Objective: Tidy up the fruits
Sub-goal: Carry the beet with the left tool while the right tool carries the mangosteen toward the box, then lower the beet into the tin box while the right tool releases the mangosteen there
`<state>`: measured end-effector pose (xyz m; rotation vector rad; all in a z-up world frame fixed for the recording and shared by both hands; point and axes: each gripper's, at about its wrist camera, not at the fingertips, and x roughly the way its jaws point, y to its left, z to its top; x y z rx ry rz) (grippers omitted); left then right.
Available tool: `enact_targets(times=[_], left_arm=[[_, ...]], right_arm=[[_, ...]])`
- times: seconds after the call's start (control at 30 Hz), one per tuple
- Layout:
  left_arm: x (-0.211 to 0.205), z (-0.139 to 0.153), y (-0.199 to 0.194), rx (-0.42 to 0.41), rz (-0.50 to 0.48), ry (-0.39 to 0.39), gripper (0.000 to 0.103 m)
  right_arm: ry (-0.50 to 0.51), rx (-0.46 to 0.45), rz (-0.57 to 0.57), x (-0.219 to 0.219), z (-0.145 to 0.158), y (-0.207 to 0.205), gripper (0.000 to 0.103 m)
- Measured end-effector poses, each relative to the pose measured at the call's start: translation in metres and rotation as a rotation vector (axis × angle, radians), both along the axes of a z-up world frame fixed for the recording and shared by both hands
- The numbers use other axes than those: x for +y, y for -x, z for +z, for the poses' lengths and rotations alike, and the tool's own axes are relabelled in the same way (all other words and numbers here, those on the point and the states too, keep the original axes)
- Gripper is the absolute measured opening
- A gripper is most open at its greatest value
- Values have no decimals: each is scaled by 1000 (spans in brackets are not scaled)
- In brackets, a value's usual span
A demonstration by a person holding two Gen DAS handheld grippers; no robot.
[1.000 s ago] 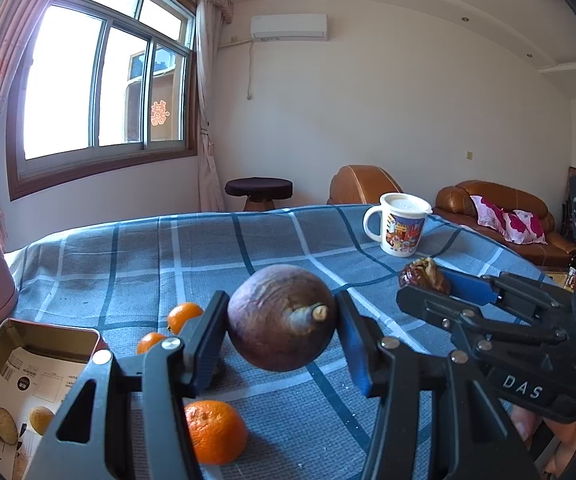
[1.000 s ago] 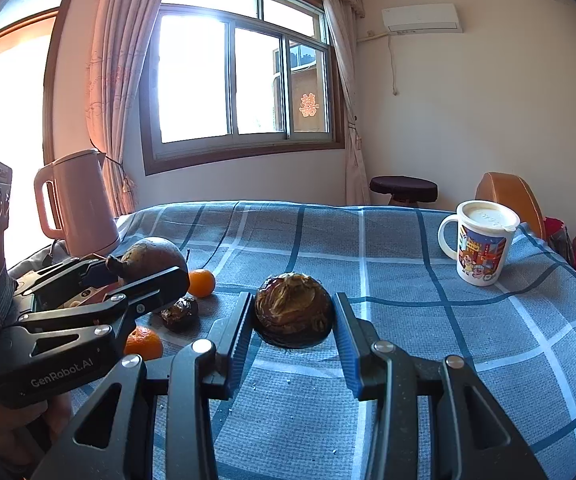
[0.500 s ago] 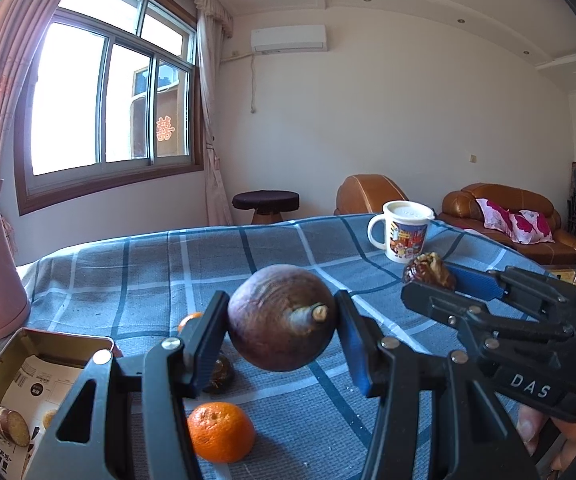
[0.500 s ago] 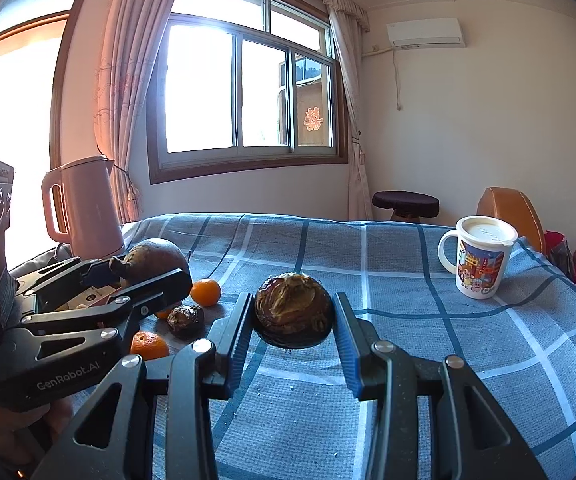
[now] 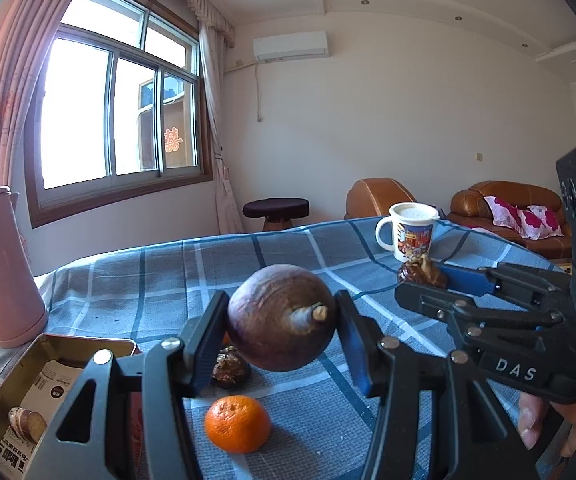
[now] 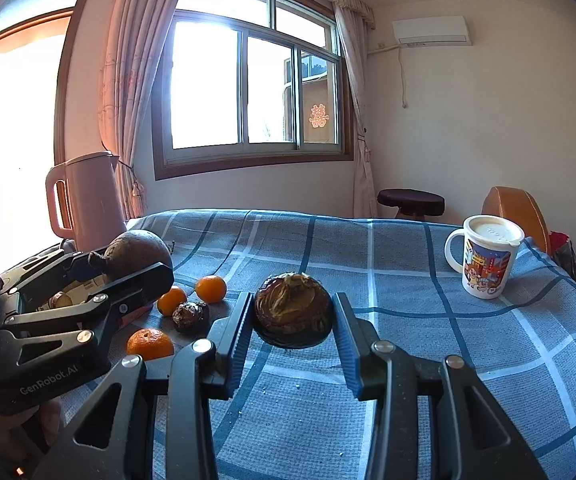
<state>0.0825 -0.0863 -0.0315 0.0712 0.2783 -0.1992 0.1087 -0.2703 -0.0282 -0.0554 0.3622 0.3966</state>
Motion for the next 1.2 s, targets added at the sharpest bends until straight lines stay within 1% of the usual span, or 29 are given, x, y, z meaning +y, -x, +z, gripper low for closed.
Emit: enact_targets(times=[0.3,0.63,0.77,1.03,1.2], left_arm=[[9,0,5,14,9,-5,55],[29,-1,17,29,45,-10,55],[42,1,21,37,77,-13,55],[74,2,26,66,151,11,55],[93,3,32,69,193,12,55]], right_arm=[[17,18,29,14,-3,0,42],[21,36,106,44,0,4,42],[18,41,136,57,3,3,42],[28,51,180,79,5,6,42],[23,54,217,94,10,8,42]])
